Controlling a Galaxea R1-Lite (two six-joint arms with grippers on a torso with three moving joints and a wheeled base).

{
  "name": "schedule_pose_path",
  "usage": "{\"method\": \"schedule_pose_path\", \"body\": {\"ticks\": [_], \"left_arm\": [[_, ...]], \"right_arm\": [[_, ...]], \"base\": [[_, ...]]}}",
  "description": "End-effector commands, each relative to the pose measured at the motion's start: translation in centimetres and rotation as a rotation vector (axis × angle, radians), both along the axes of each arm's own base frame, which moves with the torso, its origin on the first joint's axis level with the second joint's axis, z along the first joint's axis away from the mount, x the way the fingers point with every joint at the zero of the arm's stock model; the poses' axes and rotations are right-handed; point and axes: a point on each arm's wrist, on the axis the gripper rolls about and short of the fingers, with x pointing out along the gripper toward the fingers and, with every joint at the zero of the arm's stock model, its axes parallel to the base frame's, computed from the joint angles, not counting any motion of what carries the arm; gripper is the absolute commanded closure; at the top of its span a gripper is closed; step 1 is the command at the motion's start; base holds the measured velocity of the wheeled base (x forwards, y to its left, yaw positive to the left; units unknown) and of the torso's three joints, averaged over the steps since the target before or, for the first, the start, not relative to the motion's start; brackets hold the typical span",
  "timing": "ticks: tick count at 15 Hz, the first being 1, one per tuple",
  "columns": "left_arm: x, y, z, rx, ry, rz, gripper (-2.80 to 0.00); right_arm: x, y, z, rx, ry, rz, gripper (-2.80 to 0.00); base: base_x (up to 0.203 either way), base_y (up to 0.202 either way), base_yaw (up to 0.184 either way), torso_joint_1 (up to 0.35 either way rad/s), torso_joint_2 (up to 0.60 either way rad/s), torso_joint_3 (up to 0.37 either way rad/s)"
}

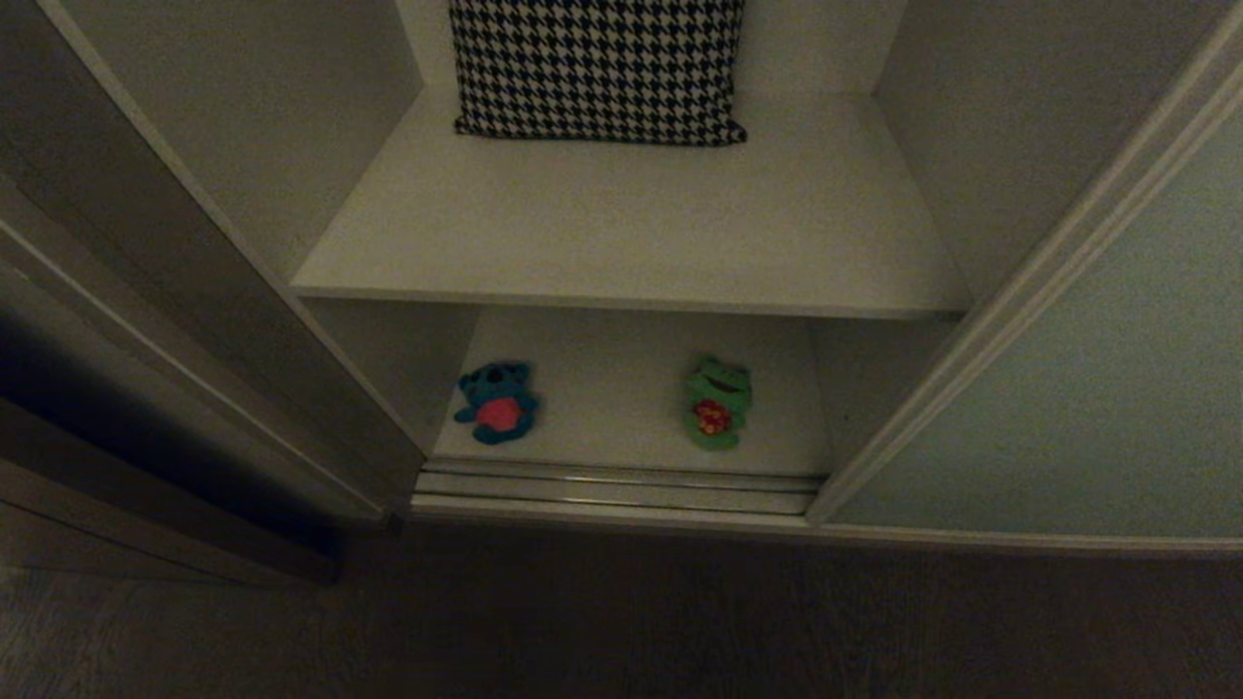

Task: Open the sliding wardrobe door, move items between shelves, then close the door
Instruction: Place the blue doll on the higher shelf

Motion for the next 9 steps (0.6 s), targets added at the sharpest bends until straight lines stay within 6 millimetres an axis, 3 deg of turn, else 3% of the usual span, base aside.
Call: {"method": "schedule_pose_path", "body": {"ticks": [1,9], "left_arm": [[0.03,0.0,0.01,0.0,0.003,0.002,0.0],[0.03,0.0,0.03,-0.001,0.002,0.0,0.0]], "right_arm": [[-0.03,0.0,0.0,-0.001,-0.004,0.0,0.0],[-0.03,0.0,0.0,-0.001,-0.004,0.0,0.0]], "base": [[0.0,0.0,0.0,0.006,0.0,-0.183],[0.0,0.0,0.0,0.002,0.0,-0.195]]}}
